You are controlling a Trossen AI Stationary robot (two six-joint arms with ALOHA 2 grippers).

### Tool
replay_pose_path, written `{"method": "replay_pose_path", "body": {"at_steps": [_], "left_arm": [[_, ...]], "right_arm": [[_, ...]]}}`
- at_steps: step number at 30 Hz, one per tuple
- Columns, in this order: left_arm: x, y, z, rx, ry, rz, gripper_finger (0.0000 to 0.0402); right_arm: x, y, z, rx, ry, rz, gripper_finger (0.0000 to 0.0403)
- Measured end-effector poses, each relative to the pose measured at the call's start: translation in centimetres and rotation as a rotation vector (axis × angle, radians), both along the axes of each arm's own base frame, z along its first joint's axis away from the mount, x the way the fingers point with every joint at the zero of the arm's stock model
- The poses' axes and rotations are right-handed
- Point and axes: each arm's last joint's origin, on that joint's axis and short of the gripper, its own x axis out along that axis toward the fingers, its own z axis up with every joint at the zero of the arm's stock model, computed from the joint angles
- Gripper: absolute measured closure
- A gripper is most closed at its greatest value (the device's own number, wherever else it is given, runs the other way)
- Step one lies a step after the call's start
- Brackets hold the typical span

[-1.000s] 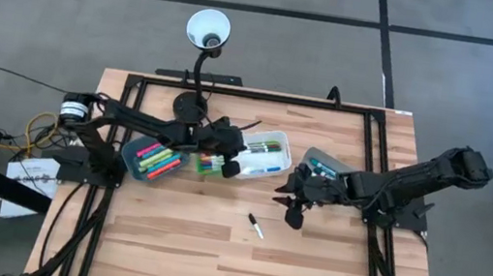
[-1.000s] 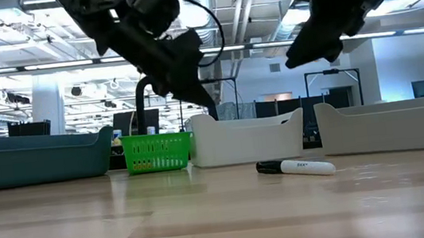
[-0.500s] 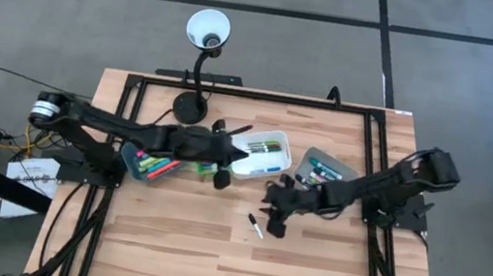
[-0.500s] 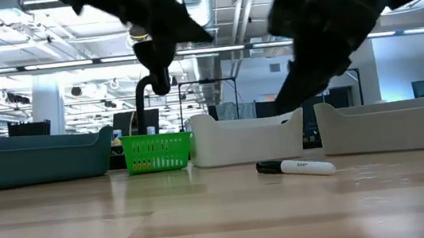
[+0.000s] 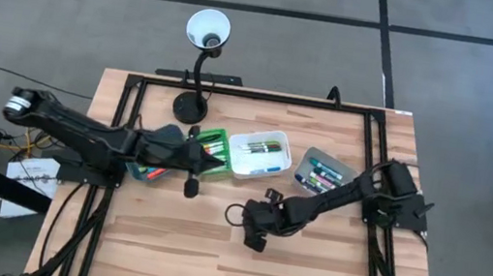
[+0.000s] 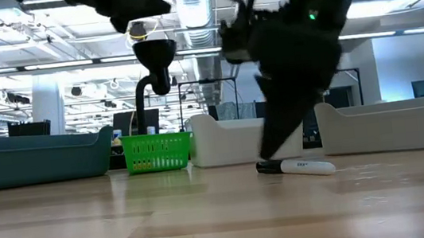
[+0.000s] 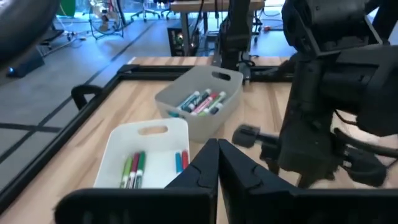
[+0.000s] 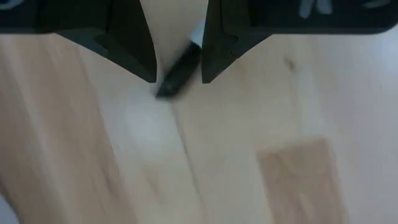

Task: Pick & Place Markers
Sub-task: Put the black and white highlighter pen into the green bin

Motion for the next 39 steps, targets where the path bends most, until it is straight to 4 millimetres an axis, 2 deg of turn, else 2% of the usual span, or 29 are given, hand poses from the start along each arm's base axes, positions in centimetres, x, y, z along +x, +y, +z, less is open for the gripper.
{"method": "replay_pose_path", "body": {"at_steps": [5, 10, 13, 17, 20, 23, 27, 34, 36, 39], "left_arm": [[-0.9, 0.2, -0.8, 0.000, 0.011, 0.001, 0.0396], [-1.0, 0.2, -1.0, 0.000, 0.010, 0.000, 0.0396], [-1.1, 0.1, -0.6, -0.006, -0.022, -0.003, 0.0396], [-1.3, -0.4, -0.4, -0.010, -0.041, -0.024, 0.0396], [-1.4, -1.0, 0.0, -0.017, -0.072, -0.052, 0.0396], [-1.7, -1.9, 0.6, -0.028, -0.122, -0.089, 0.0396], [-2.5, -3.3, 1.9, -0.050, -0.211, -0.160, 0.0396], [-5.3, -5.9, 3.9, -0.056, -0.316, -0.315, 0.0396], [-6.0, -6.6, 4.2, -0.040, -0.333, -0.361, 0.0396], [-6.5, -7.6, 4.3, 0.027, -0.345, -0.421, 0.0396]], "right_arm": [[0.6, -0.1, -1.5, 0.005, 0.051, -0.035, 0.0285], [0.5, -0.5, -2.0, 0.006, 0.061, -0.043, 0.0288], [0.5, -0.6, -1.8, -0.004, 0.055, -0.001, 0.0312], [0.9, -0.7, -1.9, -0.007, 0.033, 0.084, 0.0363], [1.7, -0.9, -1.6, 0.008, -0.020, 0.116, 0.0368], [2.8, -1.5, -0.4, -0.025, -0.061, 0.115, 0.0368], [5.4, -3.1, 3.0, -0.147, -0.185, 0.125, 0.0352], [9.7, -8.2, 8.8, -0.414, -0.434, 0.239, 0.0353], [10.2, -10.1, 9.7, -0.459, -0.472, 0.273, 0.0356], [10.7, -12.5, 8.9, -0.432, -0.488, 0.292, 0.0357]]}}
